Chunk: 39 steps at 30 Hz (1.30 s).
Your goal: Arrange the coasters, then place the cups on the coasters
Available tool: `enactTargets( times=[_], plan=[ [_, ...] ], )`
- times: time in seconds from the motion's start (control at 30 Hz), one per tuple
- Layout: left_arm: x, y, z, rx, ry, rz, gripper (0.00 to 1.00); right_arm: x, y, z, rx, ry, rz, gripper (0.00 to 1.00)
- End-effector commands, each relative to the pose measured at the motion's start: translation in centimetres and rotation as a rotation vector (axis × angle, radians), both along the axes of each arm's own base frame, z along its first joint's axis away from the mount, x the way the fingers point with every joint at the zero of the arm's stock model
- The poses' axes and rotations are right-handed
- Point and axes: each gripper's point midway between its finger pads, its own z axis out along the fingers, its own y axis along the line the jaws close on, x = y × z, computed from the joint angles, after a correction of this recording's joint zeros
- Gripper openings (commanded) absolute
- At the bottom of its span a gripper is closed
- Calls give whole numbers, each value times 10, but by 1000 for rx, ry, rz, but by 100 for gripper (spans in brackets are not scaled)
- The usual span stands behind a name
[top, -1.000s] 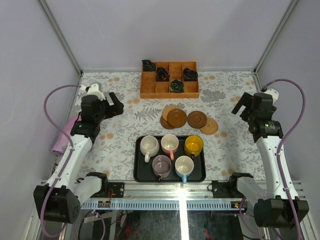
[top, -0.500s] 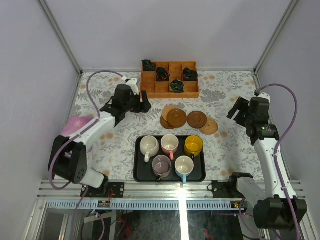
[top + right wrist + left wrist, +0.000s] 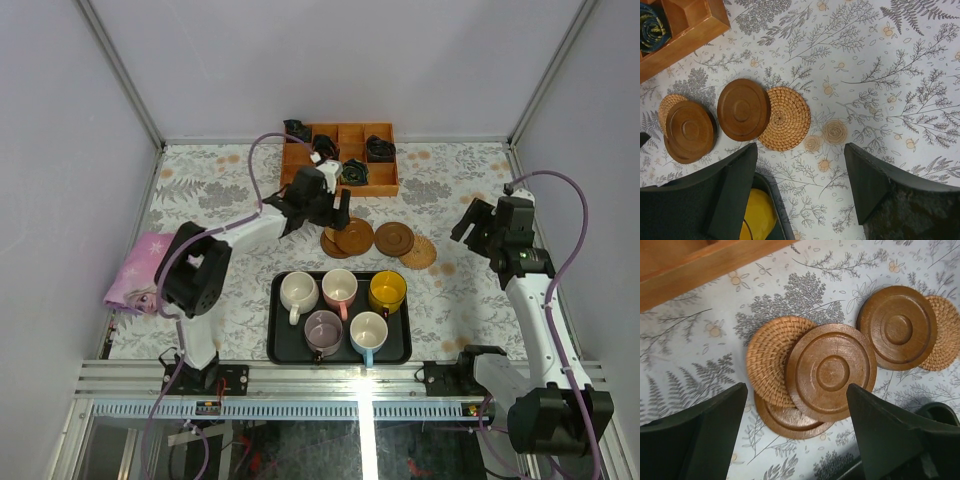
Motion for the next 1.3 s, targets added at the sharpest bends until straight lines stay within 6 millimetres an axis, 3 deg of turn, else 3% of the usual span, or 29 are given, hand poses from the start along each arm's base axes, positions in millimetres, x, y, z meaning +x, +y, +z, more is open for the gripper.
enactTargets(
  times=[0.0,0.13,0.5,0.63,0.7,0.8,0.93,1.13,1.27],
  plan=[
    [10,-13,-9,92,-35,-20,80,8,0,5,9,-38,-9,77],
    [10,-15,-30,139,-6,-22,73,7,1,1,20,-31,-14,77],
    [9,-10,-64,216,32,-26,55,21,5,1,33,-20,7,77],
    [5,-8,-78,231,63,-20,53,25,5,2,33,-22,12,77],
    [2,-5,-84,243,79,-10,45,26,6,3,35,-23,16,77],
    [1,6,-87,275,79,32,24,26,6,1,35,-22,16,77],
    [-3,25,-86,325,72,85,10,28,7,1,42,-25,22,77],
    [-13,58,-77,328,86,191,0,39,14,0,73,-37,51,76],
    [-15,85,-73,276,119,279,0,51,25,2,111,-48,106,73]
  ],
)
